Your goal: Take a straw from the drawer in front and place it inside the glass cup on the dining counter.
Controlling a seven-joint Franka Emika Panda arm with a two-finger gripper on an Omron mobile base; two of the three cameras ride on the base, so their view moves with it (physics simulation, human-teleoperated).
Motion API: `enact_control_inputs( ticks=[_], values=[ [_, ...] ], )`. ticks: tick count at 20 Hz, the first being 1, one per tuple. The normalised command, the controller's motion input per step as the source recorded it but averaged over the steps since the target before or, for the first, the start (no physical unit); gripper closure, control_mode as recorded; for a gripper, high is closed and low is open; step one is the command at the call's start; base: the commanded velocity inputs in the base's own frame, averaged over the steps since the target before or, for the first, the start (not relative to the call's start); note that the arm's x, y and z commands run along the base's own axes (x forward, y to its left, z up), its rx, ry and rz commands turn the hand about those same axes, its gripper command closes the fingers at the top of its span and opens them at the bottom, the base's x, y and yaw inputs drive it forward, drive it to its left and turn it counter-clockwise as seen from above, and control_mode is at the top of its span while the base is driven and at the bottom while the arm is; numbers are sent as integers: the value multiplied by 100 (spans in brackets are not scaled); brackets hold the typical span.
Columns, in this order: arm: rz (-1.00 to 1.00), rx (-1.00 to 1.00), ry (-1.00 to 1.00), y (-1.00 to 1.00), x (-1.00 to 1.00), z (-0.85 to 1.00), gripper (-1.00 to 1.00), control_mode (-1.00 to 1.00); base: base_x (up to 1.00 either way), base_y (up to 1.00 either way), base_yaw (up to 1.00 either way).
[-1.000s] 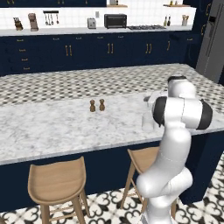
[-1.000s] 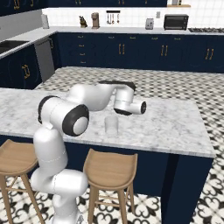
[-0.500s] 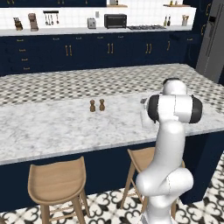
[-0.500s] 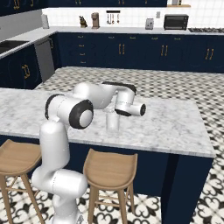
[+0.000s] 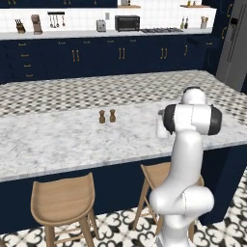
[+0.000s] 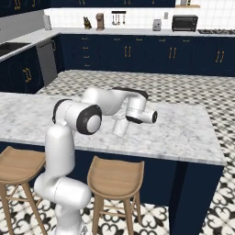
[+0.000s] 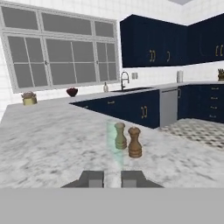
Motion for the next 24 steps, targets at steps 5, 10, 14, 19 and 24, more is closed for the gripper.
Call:
enact_control_inputs(
  ticks=[5, 10, 14, 19, 24],
  values=[
    [0, 0, -1, -12, -31, -19, 100, -100, 0, 0, 0],
    [0, 0, 0, 4, -28, -37, 100, -100, 0, 0, 0],
    [0, 0, 0, 17, -23, -34, 100, -100, 0, 0, 0],
    [0, 0, 0, 33, -2, -38, 100, -100, 0, 0, 0],
    [0, -1, 0, 23, 0, -24, -100, -100, 0, 0, 0]
  ],
)
